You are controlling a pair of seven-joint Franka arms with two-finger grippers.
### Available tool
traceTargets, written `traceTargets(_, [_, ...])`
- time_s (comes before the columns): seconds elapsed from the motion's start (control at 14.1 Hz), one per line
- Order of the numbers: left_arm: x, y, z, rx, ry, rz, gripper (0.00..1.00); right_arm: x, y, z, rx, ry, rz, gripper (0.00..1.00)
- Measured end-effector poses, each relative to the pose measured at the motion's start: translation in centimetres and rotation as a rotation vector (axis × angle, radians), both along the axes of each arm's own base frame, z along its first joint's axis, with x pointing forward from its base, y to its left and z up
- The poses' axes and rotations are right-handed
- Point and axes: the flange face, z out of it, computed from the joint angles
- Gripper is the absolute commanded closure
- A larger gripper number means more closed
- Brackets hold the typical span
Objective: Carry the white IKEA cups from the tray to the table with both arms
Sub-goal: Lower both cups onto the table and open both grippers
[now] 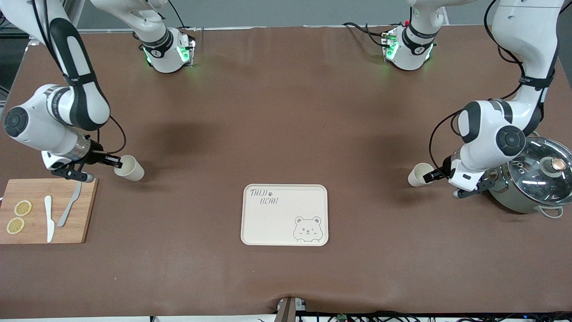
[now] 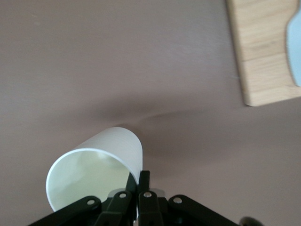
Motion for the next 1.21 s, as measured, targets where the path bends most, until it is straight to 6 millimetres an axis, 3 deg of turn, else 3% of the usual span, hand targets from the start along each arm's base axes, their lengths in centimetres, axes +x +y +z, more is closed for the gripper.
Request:
traceTargets(0.5, [2.4, 0.1, 8.3, 0.008, 0.0, -0.002, 0.0, -2.5, 0.2, -3.2, 0.012, 0.074, -0.004, 1.0])
traceTargets(0.78, [3.6, 0.1, 12.6, 0.009, 0.031, -0.004, 0.0, -2.9, 0.1, -3.7, 0.02, 0.107, -0.018, 1.0])
traceTargets(0.85, [3.8, 0.2, 13.3, 0.009, 0.03, -0.002, 0.0, -3.0, 0.0, -3.8, 0.021, 0.11, -0.022, 0.92])
traceTargets(1.0, [4.1, 0.4, 14.1, 0.009, 0.017, 0.001, 0.0, -3.0, -0.3, -3.8, 0.021, 0.112, -0.028, 0.0])
traceTargets(1.21, [4.5, 0.4, 16.1, 0.009, 0.023, 0.001, 0.0, -3.0, -0.4, -3.8, 0.022, 0.114, -0.032, 0.0])
